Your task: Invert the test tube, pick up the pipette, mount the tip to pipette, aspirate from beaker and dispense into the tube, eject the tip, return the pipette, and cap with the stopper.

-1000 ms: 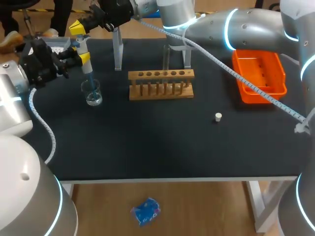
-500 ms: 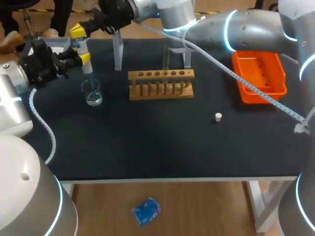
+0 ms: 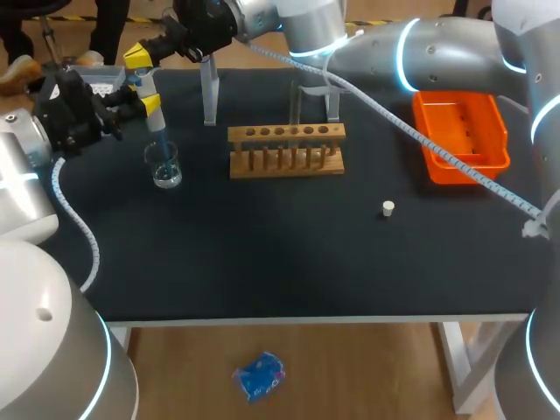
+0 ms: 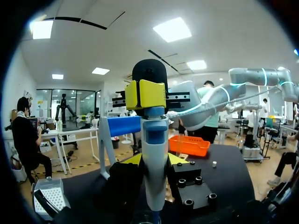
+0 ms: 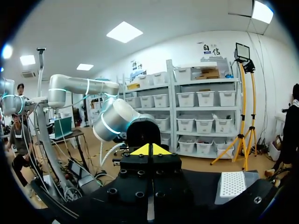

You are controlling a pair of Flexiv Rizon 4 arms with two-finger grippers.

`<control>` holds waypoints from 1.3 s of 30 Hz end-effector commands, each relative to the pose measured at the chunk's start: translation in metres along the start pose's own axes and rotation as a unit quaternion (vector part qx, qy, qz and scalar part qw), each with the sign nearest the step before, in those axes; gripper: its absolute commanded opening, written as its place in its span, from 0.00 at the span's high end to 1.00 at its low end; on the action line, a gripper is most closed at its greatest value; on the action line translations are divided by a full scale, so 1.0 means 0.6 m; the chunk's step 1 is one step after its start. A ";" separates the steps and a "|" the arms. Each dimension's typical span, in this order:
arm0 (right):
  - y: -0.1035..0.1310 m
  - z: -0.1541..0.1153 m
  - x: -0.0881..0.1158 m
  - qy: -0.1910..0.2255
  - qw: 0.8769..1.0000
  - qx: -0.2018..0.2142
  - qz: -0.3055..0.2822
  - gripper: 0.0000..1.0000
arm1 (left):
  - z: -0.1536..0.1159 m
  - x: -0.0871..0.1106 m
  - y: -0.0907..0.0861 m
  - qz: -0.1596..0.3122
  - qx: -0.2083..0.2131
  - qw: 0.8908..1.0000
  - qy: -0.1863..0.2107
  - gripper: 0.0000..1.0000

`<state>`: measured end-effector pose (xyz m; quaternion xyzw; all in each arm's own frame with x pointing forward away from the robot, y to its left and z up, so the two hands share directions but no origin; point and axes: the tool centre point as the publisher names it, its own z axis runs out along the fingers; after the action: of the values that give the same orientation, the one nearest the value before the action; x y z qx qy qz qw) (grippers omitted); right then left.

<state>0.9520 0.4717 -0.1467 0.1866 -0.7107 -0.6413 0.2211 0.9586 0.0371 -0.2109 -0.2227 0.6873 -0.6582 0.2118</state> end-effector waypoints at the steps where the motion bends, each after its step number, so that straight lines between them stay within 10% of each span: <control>1: -0.005 -0.003 -0.006 0.004 1.000 0.002 -0.002 1.00 | 0.000 -0.001 -0.007 0.001 0.001 1.000 0.000 1.00; 36: 0.068 -0.006 0.015 0.001 0.999 0.029 -0.041 1.00 | 0.000 -0.001 -0.007 0.001 0.001 1.000 0.000 1.00; 38: 0.074 -0.011 0.026 -0.005 0.998 0.043 -0.038 0.53 | 0.000 -0.001 -0.007 0.001 0.001 1.000 0.000 1.00; 39: 0.077 -0.015 0.031 -0.009 0.998 0.049 -0.037 0.00 | 0.000 -0.001 -0.007 0.001 0.001 1.000 0.000 1.00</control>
<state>0.9506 0.4704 -0.1107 0.2237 -0.7225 -0.6248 0.1937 0.9595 0.0371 -0.2072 -0.2218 0.6864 -0.6591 0.2129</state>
